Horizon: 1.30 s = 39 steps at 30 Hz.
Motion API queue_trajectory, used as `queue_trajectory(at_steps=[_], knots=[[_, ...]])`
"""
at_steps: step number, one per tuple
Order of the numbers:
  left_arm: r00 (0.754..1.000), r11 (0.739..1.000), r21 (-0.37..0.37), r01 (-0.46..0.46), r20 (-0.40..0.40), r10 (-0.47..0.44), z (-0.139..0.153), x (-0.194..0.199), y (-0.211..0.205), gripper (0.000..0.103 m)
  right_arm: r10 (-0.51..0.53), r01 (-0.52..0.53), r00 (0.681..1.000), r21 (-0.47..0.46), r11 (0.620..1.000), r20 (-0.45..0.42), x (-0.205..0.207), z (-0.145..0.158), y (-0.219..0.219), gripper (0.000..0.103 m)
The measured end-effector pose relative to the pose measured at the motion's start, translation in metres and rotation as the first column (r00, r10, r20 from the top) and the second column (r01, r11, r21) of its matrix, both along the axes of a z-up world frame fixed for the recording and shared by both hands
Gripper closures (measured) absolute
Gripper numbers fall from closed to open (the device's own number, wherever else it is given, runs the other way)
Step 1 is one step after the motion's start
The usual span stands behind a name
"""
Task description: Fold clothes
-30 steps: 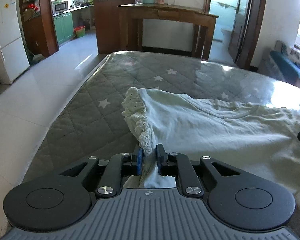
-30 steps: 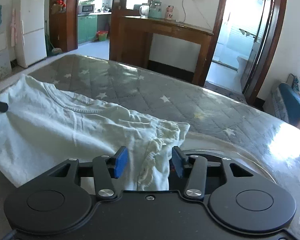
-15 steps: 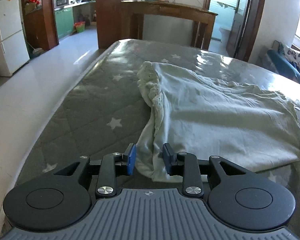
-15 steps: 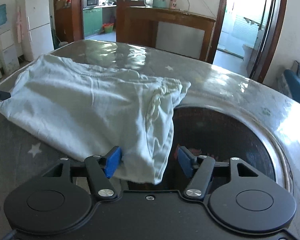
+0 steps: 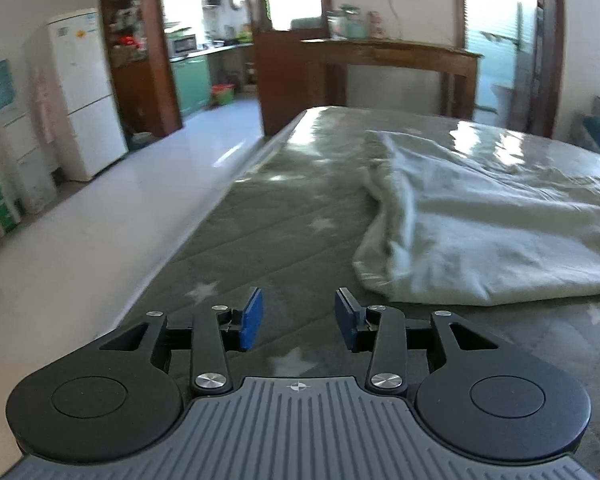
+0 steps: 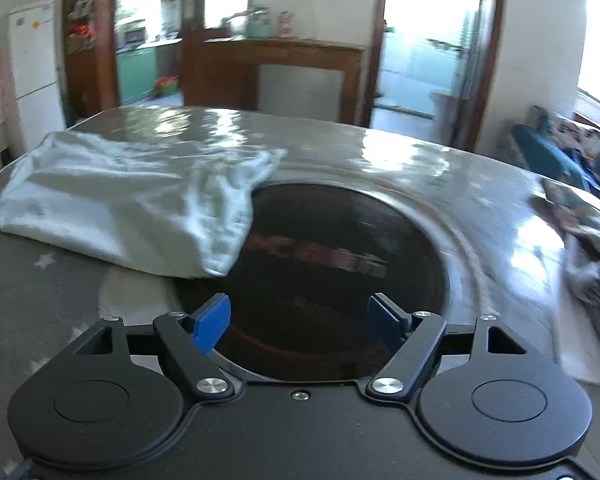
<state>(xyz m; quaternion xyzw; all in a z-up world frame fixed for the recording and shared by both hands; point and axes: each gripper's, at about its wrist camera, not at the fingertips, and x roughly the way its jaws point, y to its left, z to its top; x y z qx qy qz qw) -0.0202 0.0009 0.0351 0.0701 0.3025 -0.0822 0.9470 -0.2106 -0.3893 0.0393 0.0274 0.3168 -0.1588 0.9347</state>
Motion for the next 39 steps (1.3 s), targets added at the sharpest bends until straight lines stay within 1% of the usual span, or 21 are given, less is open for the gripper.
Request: queue_trajectory(at_steps=[3, 5, 9, 11, 16, 21, 24, 26, 30, 34, 39], knots=[[0.998, 0.998, 0.001, -0.056, 0.018, 0.056, -0.001, -0.002, 0.01, 0.052, -0.065, 0.065, 0.998, -0.006, 0.998, 0.005, -0.02, -0.005, -0.019, 0.019], [0.996, 0.996, 0.008, -0.084, 0.028, 0.084, -0.002, -0.002, 0.015, 0.051, -0.103, 0.103, 0.995, -0.005, 0.995, 0.005, -0.031, -0.008, -0.031, 0.019], [0.99, 0.99, 0.023, -0.136, 0.049, 0.135, -0.003, -0.003, 0.024, 0.047, -0.179, 0.179, 0.984, -0.009, 0.984, 0.006, -0.051, -0.015, -0.055, 0.019], [0.986, 0.987, 0.014, -0.157, 0.049, 0.156, -0.003, -0.004, 0.03, 0.047, -0.202, 0.202, 0.979, 0.0, 0.979, 0.011, -0.056, -0.017, -0.064, 0.019], [0.98, 0.982, 0.014, -0.189, 0.073, 0.187, -0.005, -0.006, 0.036, 0.04, -0.267, 0.267, 0.964, 0.011, 0.964, 0.016, -0.071, -0.021, -0.092, 0.017], [0.974, 0.976, -0.013, -0.218, 0.063, 0.218, -0.009, -0.006, 0.041, 0.038, -0.289, 0.289, 0.957, 0.005, 0.957, 0.01, -0.079, -0.022, -0.108, 0.007], [0.972, 0.973, -0.015, -0.228, 0.057, 0.229, -0.01, -0.005, 0.04, 0.038, -0.312, 0.312, 0.95, 0.001, 0.95, 0.014, -0.083, -0.023, -0.116, 0.002], [0.971, 0.972, -0.014, -0.234, 0.057, 0.234, -0.009, -0.005, 0.039, 0.038, -0.323, 0.323, 0.946, 0.015, 0.946, 0.014, -0.087, -0.024, -0.125, 0.0], [0.97, 0.972, -0.013, -0.235, 0.061, 0.235, -0.006, -0.002, 0.035, 0.037, -0.34, 0.339, 0.94, 0.025, 0.94, 0.012, -0.09, -0.027, -0.136, 0.0], [0.968, 0.97, -0.016, -0.242, 0.058, 0.243, -0.005, 0.003, 0.03, 0.037, -0.354, 0.352, 0.935, 0.055, 0.934, 0.015, -0.093, -0.027, -0.148, 0.0], [0.969, 0.969, 0.006, -0.246, 0.025, 0.245, -0.011, 0.013, 0.022, 0.036, -0.357, 0.356, 0.934, 0.061, 0.932, 0.003, -0.092, -0.027, -0.16, 0.0]])
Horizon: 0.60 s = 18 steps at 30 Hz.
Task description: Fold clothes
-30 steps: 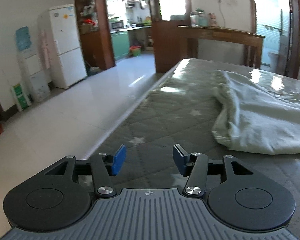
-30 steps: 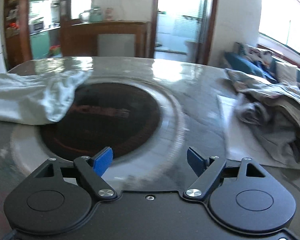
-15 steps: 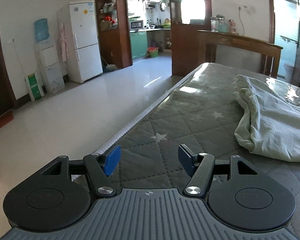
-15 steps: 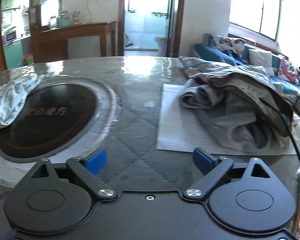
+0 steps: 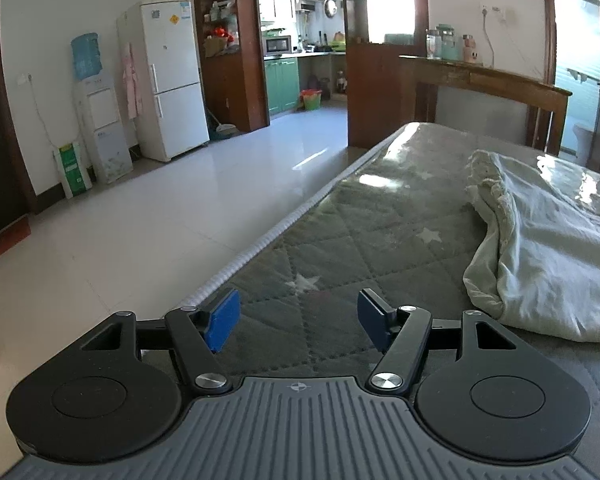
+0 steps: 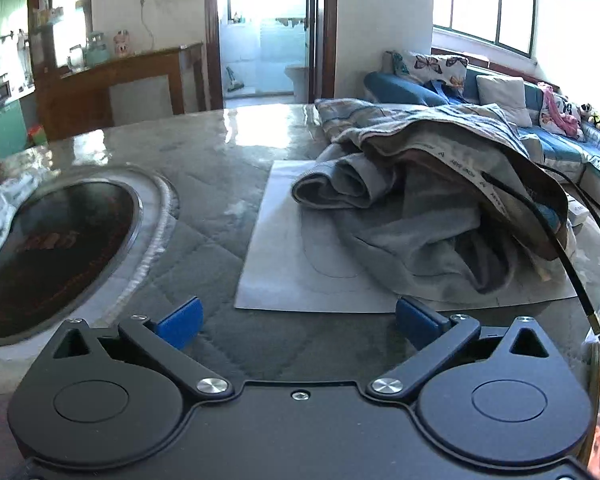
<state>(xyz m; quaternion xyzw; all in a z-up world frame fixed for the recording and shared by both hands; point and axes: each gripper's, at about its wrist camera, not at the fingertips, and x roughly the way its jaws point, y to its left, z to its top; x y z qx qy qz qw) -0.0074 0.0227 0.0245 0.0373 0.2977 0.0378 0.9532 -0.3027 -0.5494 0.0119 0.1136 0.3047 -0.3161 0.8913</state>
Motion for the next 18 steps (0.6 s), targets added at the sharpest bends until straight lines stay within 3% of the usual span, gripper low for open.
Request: queue_trajectory(at_steps=[6, 10, 18], knots=[[1.0, 0.999, -0.037, -0.019, -0.019, 0.018, -0.003, 0.006, 0.003, 0.023, 0.022, -0.022, 1.0, 0.0, 1.0, -0.001, 0.001, 0.0, -0.005, 0.0], [0.999, 0.996, -0.086, -0.031, -0.027, 0.029, -0.005, 0.007, 0.012, 0.02, 0.034, -0.034, 0.999, 0.007, 0.999, 0.003, -0.002, 0.001, -0.003, 0.0], [0.999, 0.997, -0.079, -0.009, -0.039, 0.006, -0.007, 0.009, 0.01, 0.01, 0.037, -0.037, 0.999, 0.006, 0.999, 0.002, -0.001, 0.002, -0.005, 0.0]])
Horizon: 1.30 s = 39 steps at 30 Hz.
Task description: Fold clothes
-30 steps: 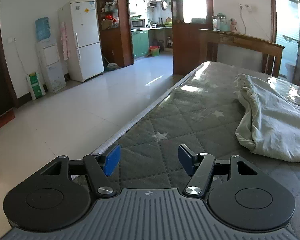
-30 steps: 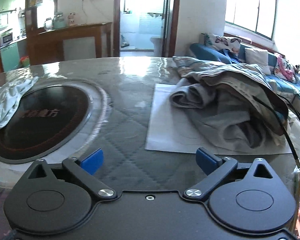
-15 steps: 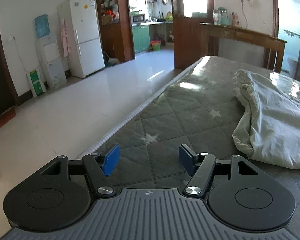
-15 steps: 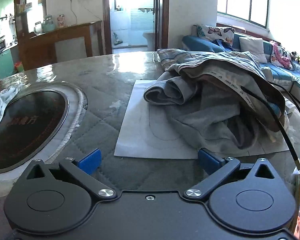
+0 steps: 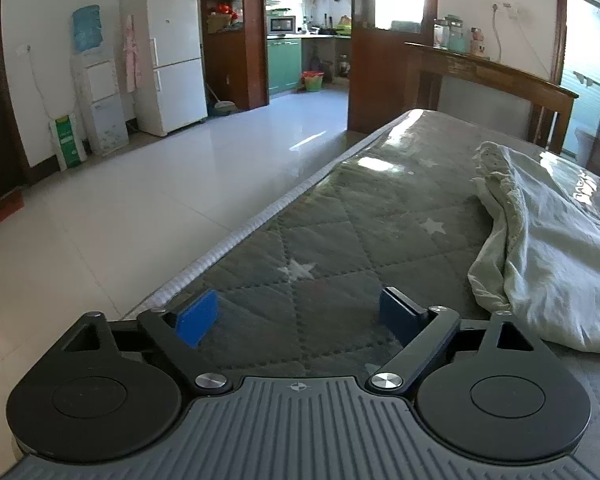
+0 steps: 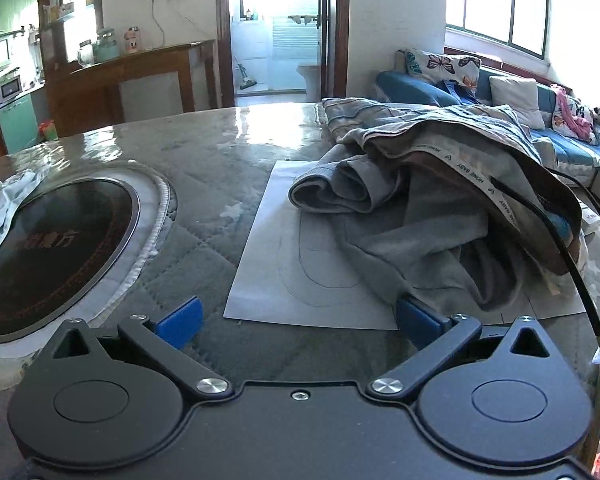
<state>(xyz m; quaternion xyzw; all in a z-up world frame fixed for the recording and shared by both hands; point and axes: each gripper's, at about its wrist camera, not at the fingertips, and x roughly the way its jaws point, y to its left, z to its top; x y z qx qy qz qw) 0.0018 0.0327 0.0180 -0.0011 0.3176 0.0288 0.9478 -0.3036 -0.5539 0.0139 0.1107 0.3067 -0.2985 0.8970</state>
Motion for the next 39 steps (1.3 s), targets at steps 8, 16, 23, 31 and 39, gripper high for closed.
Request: queue_trajectory(at_steps=[8, 16, 23, 31, 39], knots=[[1.0, 1.0, -0.005, 0.007, -0.006, -0.007, -0.0007, 0.001, -0.0003, 0.007, 0.0, 0.0, 1.0, -0.003, 1.0, 0.005, 0.0004, -0.0013, -0.0006, 0.0], [1.0, 1.0, -0.01, 0.006, -0.01, -0.006, -0.0004, 0.0021, -0.0005, 0.004, -0.001, 0.001, 1.0, -0.002, 1.0, 0.008, -0.0006, -0.002, -0.0004, 0.0], [1.0, 1.0, -0.011, 0.004, -0.011, -0.004, -0.0022, 0.0027, -0.002, 0.003, -0.002, 0.002, 1.0, -0.003, 1.0, 0.007, -0.0003, -0.0016, 0.0005, 0.0], [1.0, 1.0, -0.013, 0.005, -0.012, -0.005, -0.0004, 0.0003, 0.0037, 0.002, -0.002, 0.002, 1.0, -0.003, 1.0, 0.008, -0.0001, -0.0018, 0.001, 0.0], [1.0, 1.0, -0.012, 0.002, -0.014, -0.002, -0.0008, 0.0016, 0.0039, 0.001, -0.002, 0.002, 1.0, -0.003, 1.0, 0.009, -0.0001, -0.0023, 0.0009, 0.0]])
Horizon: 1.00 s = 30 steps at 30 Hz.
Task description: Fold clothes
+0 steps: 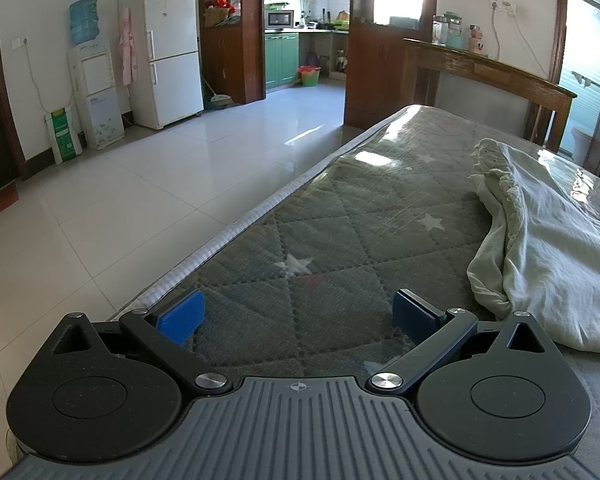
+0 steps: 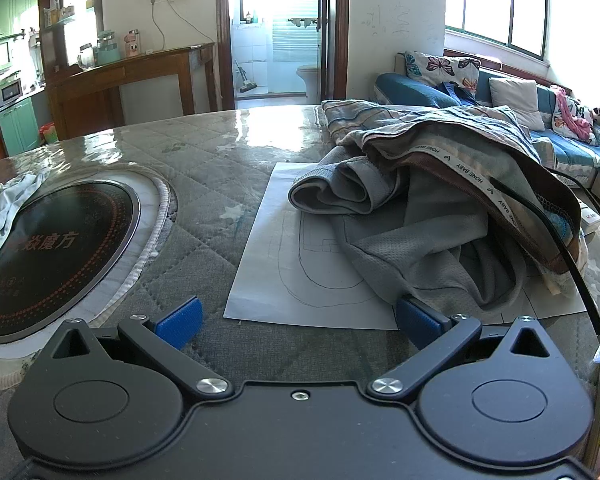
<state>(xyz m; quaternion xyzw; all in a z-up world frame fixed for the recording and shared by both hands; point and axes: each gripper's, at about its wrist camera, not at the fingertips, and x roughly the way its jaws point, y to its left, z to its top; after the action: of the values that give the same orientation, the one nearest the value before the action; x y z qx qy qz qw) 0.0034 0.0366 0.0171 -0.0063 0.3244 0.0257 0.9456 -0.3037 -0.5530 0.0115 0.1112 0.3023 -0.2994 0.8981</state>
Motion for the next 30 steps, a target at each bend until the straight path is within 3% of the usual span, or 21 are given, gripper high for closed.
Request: queue_trajectory(at_steps=[30], knots=[[1.0, 1.0, 0.001, 0.0, -0.001, 0.0, -0.0006, 0.0018, -0.0009, 0.001, -0.001, 0.001, 1.0, 0.0, 1.0, 0.0, -0.0001, 0.0005, 0.0006, 0.0]])
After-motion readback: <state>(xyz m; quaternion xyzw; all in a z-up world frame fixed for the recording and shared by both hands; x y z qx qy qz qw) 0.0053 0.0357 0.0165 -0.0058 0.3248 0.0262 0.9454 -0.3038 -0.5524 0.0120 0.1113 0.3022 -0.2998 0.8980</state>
